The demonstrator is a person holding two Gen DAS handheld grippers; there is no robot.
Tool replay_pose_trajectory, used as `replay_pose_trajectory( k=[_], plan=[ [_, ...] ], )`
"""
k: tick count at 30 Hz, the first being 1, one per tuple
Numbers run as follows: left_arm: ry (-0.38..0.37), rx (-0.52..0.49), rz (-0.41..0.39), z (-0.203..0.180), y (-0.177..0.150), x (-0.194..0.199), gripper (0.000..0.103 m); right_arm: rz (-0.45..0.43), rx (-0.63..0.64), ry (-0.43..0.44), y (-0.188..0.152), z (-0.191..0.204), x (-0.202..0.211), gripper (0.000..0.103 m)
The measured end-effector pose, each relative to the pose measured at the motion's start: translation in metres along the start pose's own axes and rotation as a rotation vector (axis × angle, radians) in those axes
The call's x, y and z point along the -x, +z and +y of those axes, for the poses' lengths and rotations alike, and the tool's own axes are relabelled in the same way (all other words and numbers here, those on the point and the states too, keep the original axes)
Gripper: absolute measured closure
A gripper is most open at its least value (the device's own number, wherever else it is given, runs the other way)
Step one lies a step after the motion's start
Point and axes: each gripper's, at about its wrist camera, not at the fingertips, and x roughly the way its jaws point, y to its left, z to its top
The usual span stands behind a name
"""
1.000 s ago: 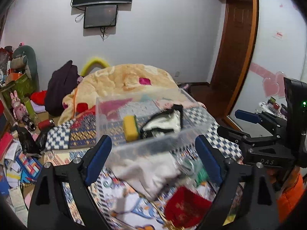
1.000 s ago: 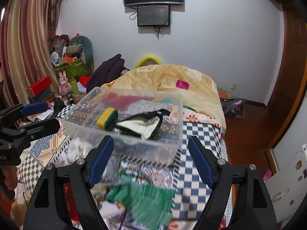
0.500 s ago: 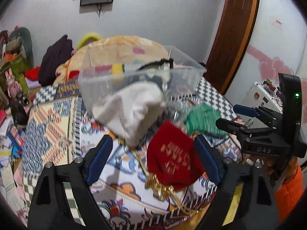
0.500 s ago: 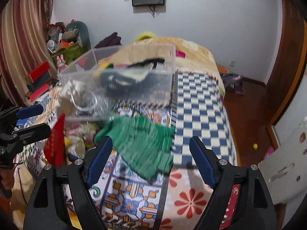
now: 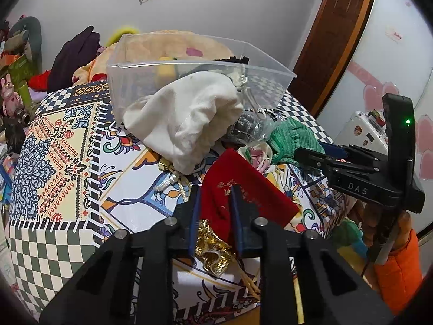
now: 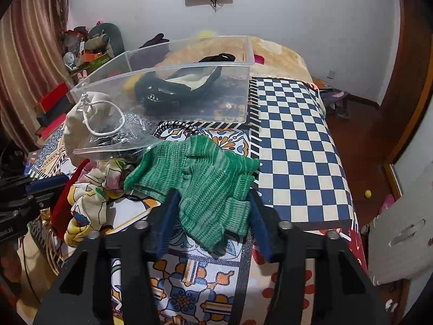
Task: Organize soft objects
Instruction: 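Grasp the red pouch with the left tool while the right tool grasps the green knitted glove, then lower the red pouch and green glove into the clear box and open both tools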
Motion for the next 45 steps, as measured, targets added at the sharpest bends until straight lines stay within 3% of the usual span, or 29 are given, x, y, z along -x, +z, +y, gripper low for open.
replay_pose_trajectory(
  k=[5,11,28,36,45],
  plan=[
    [0.017,-0.004,-0.019,0.001,-0.001,0.004,0.093,-0.018,0.015,-0.008,-0.002,0.001,0.002,0.073],
    [0.031,0.013,-0.07,0.007,0.005,0.021,0.096,-0.049,0.008,-0.01,-0.002,-0.001,0.015,0.078],
    [0.05,0.003,-0.252,0.007,0.045,0.075,0.097,-0.241,-0.01,-0.003,0.026,-0.007,0.074,0.08],
    [0.059,0.008,-0.337,0.012,0.079,0.084,0.097,-0.322,-0.012,0.012,0.048,0.0,0.077,0.08],
    [0.129,0.024,-0.396,0.025,0.12,0.08,0.097,-0.349,-0.016,0.028,0.074,0.009,0.06,0.08]
  ],
)
